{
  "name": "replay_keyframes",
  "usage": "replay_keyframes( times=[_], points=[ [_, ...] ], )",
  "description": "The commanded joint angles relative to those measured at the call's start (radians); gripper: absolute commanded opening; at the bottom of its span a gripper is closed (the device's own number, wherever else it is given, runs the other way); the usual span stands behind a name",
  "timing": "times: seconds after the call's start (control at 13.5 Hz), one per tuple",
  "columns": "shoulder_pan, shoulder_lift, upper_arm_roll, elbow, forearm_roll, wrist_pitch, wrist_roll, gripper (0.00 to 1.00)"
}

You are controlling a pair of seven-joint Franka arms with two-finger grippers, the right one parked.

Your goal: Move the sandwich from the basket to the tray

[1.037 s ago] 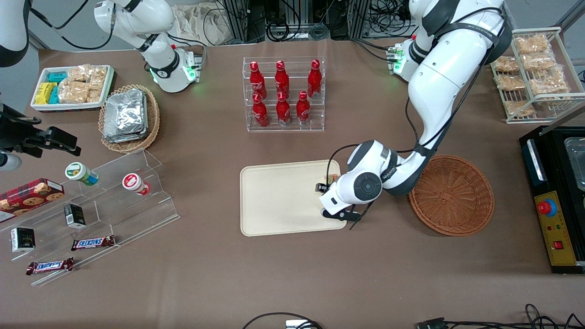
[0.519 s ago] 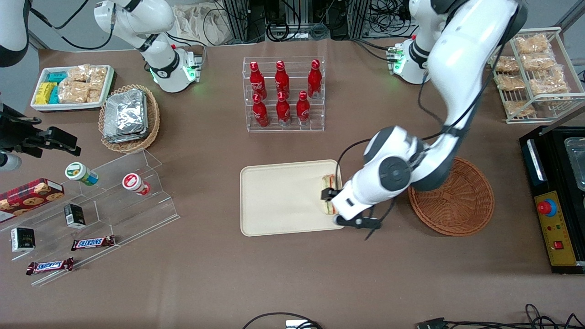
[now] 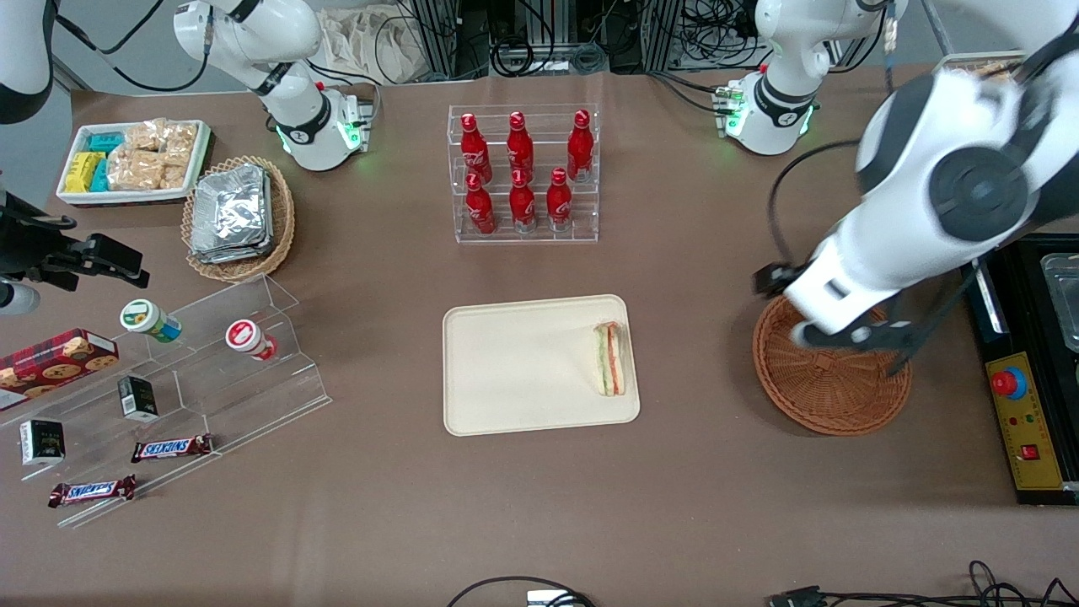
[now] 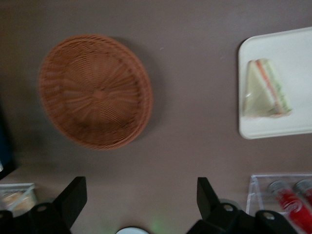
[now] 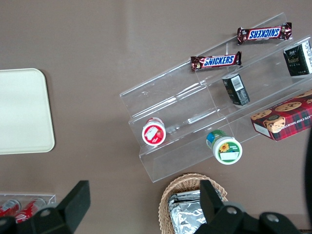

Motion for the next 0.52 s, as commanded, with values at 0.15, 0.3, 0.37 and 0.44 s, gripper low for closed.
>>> replay_keyframes(
  times=[0.15,0.3,0.37,0.44],
  points=[
    [0.153,-0.028,-0.003,0.106,0.033,-0.171,0.137,1.00],
    [0.175,-0.028,-0.003,0.057,0.015,-0.176,0.137,1.00],
    [0.172,-0.038,-0.006,0.032,0.013,-0.174,0.136,1.00],
    [0.164,-0.045,-0.007,0.021,0.015,-0.179,0.134,1.00]
  ],
)
